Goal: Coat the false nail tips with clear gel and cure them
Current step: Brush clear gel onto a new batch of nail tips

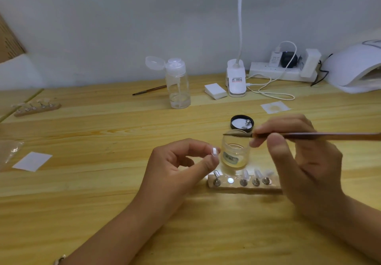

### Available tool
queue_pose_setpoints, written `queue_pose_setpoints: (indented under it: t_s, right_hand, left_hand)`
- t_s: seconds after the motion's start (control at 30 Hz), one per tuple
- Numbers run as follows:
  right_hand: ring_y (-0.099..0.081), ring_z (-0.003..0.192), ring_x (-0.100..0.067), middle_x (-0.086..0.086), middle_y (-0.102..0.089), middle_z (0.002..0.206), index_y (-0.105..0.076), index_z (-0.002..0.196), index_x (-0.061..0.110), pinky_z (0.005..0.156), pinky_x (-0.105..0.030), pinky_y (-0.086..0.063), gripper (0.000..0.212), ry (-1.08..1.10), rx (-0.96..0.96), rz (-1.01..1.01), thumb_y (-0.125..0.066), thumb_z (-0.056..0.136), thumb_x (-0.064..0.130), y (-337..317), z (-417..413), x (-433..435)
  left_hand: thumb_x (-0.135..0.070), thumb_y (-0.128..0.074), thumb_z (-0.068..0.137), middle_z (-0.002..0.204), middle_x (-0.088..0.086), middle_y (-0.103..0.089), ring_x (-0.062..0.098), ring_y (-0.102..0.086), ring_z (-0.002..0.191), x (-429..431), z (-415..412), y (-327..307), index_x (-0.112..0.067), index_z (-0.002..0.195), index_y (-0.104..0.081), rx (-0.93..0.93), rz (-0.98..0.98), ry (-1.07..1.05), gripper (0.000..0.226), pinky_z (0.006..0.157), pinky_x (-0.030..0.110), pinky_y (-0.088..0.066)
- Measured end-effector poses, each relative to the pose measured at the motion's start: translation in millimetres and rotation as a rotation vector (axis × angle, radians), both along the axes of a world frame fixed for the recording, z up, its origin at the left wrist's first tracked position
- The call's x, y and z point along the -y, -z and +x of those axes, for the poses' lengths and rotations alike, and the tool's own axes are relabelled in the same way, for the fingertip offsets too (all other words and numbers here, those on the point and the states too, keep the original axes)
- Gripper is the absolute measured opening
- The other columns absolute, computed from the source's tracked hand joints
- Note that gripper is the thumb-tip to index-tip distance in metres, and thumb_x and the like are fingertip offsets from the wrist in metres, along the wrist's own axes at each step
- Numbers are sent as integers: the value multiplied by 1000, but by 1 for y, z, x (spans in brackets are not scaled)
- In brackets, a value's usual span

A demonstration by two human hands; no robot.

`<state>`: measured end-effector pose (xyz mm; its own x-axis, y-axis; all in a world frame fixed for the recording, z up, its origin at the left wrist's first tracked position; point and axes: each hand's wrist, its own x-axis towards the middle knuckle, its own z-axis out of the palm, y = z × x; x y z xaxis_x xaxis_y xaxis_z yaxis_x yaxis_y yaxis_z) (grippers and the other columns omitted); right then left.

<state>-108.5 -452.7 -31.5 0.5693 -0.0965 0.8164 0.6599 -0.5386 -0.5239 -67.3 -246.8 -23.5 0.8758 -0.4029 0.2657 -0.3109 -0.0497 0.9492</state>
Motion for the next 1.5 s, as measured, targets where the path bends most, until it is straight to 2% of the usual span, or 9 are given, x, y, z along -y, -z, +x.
queue_pose_setpoints:
  t_s: [0.17, 0.33, 0.57, 0.7, 0.87, 1.1, 1.23, 1.33, 1.5]
  right_hand:
    - [-69, 84, -18, -3, -69, 84, -65, 98, 16, 82, -28, -49, 17, 30, -94, 143, -49, 97, 23, -1, 4, 3]
    - [-66, 91, -28, -1, -69, 85, -65, 95, 23, 84, -39, -49, 16, 38, -110, 135, -49, 97, 25, -2, 4, 0]
    - [-66, 91, -30, -1, -68, 88, -66, 93, 22, 82, -47, -49, 17, 43, -101, 110, -49, 97, 22, -1, 4, 0]
    - [-66, 90, -30, -2, -69, 87, -65, 93, 25, 83, -49, -49, 16, 54, -102, 109, -50, 97, 23, -1, 4, 0]
    - [-66, 90, -24, 9, -69, 80, -66, 93, 26, 87, -50, -47, 16, 101, -128, 164, -50, 96, 29, -3, 6, 3]
    - [-60, 88, -7, 15, -66, 79, -65, 82, 29, 86, -39, -42, 18, 188, -204, 105, -49, 90, 34, -4, 11, 8]
    - [-57, 91, -3, 16, -66, 85, -67, 84, 25, 84, -24, -37, 21, 181, -329, 34, -50, 87, 39, -2, 14, 6]
    - [-59, 91, -8, 17, -66, 83, -68, 86, 23, 80, -13, -38, 12, 130, -380, 54, -57, 88, 27, -2, 15, 7]
    - [-59, 94, -10, 18, -64, 89, -67, 86, 25, 85, -27, -43, 11, 121, -382, 5, -57, 87, 22, -2, 15, 5]
  left_hand:
    - [-21, -86, 71, 91, -12, -70, 6, -63, 95, 10, -8, -1, -28, 76, -77, 123, 170, 46, 13, 75, 9, -43]
    - [-17, -85, 73, 88, -16, -65, 11, -60, 95, 17, -9, 1, -31, 75, -76, 137, 300, 53, 17, 82, 28, -48]
    - [-20, -83, 75, 88, -15, -66, 10, -59, 93, 18, -7, 2, -32, 77, -74, 189, 379, 30, 15, 79, 20, -45]
    - [-31, -83, 74, 90, -18, -64, 6, -56, 96, 17, -8, 3, -34, 81, -73, 199, 430, 12, 12, 88, 31, -43]
    - [-40, -78, 75, 95, -22, -59, -1, -49, 102, 16, -11, 1, -44, 84, -65, 302, 621, -1, 16, 90, 13, -25]
    - [-57, -57, 58, 98, -27, -53, -7, -46, 103, -4, -7, -4, -44, 77, -63, 244, 741, -33, 23, 89, 8, -22]
    - [-63, -55, 58, 104, -27, -50, -5, -44, 108, -1, -10, -6, -46, 82, -63, 286, 715, -40, 31, 91, 8, -19]
    - [-53, -67, 64, 102, -24, -52, -1, -46, 107, 6, -13, -5, -41, 80, -68, 293, 670, -39, 19, 91, 9, -19]
    - [-38, -80, 71, 100, -23, -55, -1, -49, 104, 7, -12, -2, -38, 73, -70, 263, 609, -53, 10, 89, 12, -23]
